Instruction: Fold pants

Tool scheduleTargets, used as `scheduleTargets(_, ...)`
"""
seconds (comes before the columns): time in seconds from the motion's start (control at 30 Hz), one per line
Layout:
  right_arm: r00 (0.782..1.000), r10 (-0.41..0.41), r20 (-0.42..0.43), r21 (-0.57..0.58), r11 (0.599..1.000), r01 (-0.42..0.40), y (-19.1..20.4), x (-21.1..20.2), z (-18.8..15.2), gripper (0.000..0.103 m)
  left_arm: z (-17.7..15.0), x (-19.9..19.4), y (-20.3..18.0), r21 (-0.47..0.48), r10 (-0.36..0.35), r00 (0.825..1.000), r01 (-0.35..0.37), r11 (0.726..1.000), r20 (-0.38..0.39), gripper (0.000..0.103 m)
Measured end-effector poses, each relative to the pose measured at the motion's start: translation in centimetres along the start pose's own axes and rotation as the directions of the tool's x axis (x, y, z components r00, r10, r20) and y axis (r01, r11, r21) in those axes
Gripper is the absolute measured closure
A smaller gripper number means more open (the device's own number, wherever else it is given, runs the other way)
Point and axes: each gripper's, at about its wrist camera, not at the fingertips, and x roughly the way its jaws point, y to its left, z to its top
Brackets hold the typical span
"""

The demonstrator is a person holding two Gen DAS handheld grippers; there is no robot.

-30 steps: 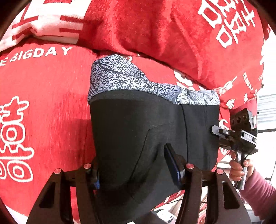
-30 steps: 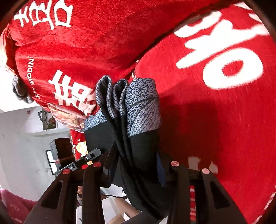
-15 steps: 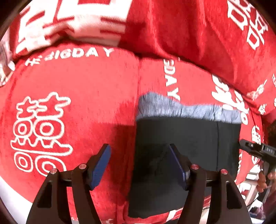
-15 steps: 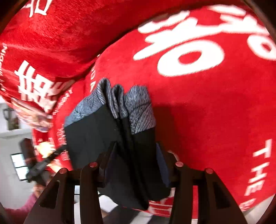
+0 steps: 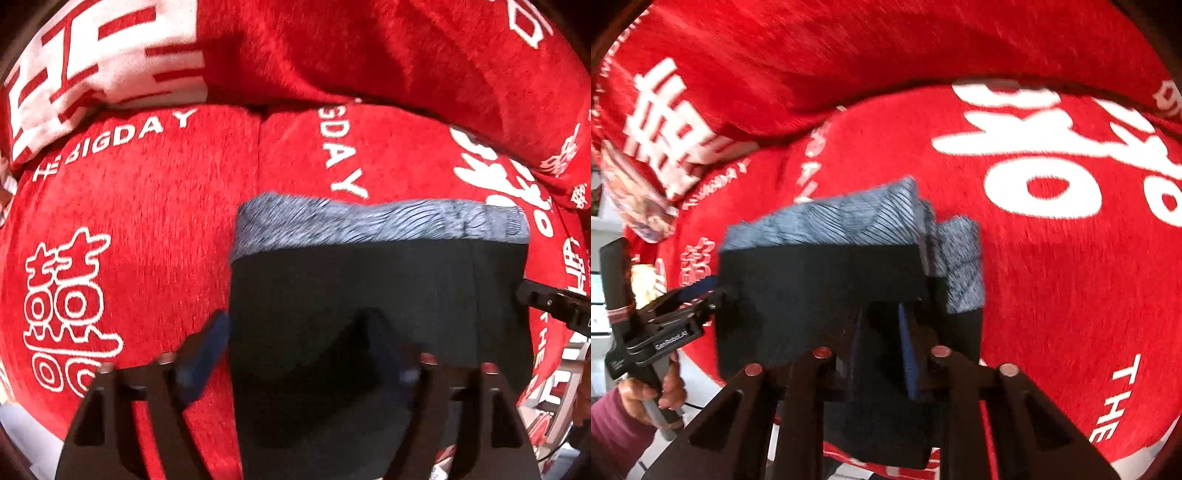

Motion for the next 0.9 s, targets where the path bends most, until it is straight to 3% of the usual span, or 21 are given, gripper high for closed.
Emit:
scheduleTargets(0.17, 0.998, -0.061, -0.004, 0.037, 0.997, 0.062, -1.7, -0.4, -1.0, 0.086, -0.5, -0.3, 0.1, -0.017, 0.030, 0.999, -0.031, 0.999, -0.027, 0.020)
scheduleTargets(0.23, 0.999, -0.049, -0.013, 0.070, 0.996, 0.049, -2.4, -0.7, -1.4, 0.082, -0.9, -0.7, -0.4, -0.002, 0.060, 0.998, -0.060, 0.998, -0.038, 0.020)
scheduleTargets(0.5, 0.998, -0.046, -0.047, 0.117, 0.992, 0.051, -4.3, -2.8, -3.3, 0.082, -2.2, -3.0, -2.2, 0.001, 0.127, 0.991, -0.127, 0.992, -0.044, 0.019)
scheduleTargets(0.57, 0.997, -0.044, -0.065, 0.103, 0.993, 0.051, -4.1, -3.0, -3.7, 0.082, -2.5, -3.4, -2.6, -0.016, 0.139, 0.990, -0.140, 0.990, -0.038, 0.001)
scheduleTargets(0.6, 0.997, -0.044, -0.070, 0.093, 0.994, 0.051, -4.1, -3.0, -3.8, 0.082, -2.6, -3.6, -2.7, -0.028, 0.141, 0.990, -0.142, 0.990, -0.030, 0.001)
scheduleTargets(0.9, 0.995, -0.033, -0.094, 0.042, 0.998, 0.037, -2.8, -3.1, -4.4, 0.044, -4.5, -4.3, -4.2, -0.061, 0.161, 0.985, -0.164, 0.985, -0.060, 0.001)
